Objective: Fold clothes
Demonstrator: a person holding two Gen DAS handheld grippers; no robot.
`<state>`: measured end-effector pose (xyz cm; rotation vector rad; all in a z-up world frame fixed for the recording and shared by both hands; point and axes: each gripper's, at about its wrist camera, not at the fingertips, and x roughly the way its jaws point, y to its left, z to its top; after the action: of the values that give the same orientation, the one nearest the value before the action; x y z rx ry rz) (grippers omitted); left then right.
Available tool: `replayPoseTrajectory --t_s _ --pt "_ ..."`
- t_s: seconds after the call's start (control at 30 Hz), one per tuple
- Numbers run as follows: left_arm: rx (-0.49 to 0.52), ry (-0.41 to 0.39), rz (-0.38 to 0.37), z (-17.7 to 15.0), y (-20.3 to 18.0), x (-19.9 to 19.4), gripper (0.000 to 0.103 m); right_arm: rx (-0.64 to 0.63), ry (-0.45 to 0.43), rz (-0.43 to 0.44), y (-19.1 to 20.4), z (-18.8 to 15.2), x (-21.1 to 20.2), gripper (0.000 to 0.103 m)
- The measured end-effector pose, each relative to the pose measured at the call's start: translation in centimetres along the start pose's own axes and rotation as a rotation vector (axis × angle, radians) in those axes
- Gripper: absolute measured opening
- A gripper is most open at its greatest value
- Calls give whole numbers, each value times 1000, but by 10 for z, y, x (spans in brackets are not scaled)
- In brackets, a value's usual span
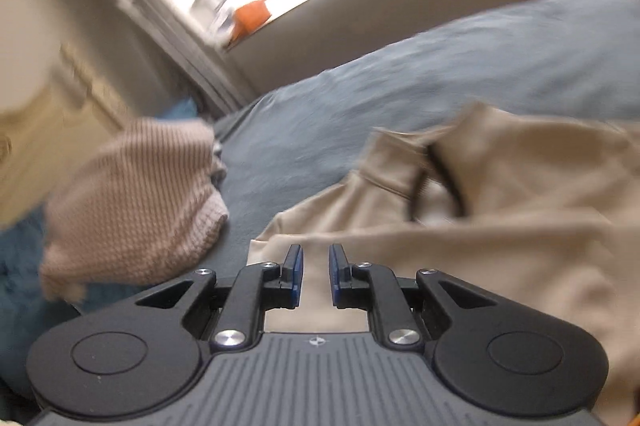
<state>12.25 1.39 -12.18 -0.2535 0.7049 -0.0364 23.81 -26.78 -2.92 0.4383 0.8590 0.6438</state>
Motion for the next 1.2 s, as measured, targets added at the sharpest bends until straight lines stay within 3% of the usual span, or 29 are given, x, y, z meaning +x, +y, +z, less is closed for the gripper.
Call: replayPoseTrajectory --t_s 0.1,0.2,0.4,0.5,0.63,0.73,0.8,0.9,1.0,1.1,1.2 --pt "-8 5 -1 8 7 -14 99 130 -11 40 -26 -20 -40 14" --pt "-9 32 4 15 12 -25 99 197 26 57 -35 -45 -51 14" --pt "5 126 18 12 13 -50 98 220 228 161 -21 -98 -15 14" --pt "61 178 12 1 6 -64 98 135 323 171 3 -115 8 14" --pt "113 201 -18 -8 -3 -85 97 107 260 274 25 -102 -10 15" --pt "183 174 -48 -12 -15 -97 97 190 194 455 24 -82 -33 14" --pt "224 174 -67 -16 -26 -96 97 243 214 527 21 -77 -37 15" --pt "282 193 -83 -27 -42 -88 96 248 278 469 20 -93 -33 15" --pt "338 205 -78 -39 -51 -80 93 206 344 324 24 -124 -23 15" --pt "416 236 -43 -55 -57 -73 85 -26 351 137 44 -150 -16 15" --pt "473 267 -42 -70 -59 -71 85 -337 364 -24 68 -176 -12 14"
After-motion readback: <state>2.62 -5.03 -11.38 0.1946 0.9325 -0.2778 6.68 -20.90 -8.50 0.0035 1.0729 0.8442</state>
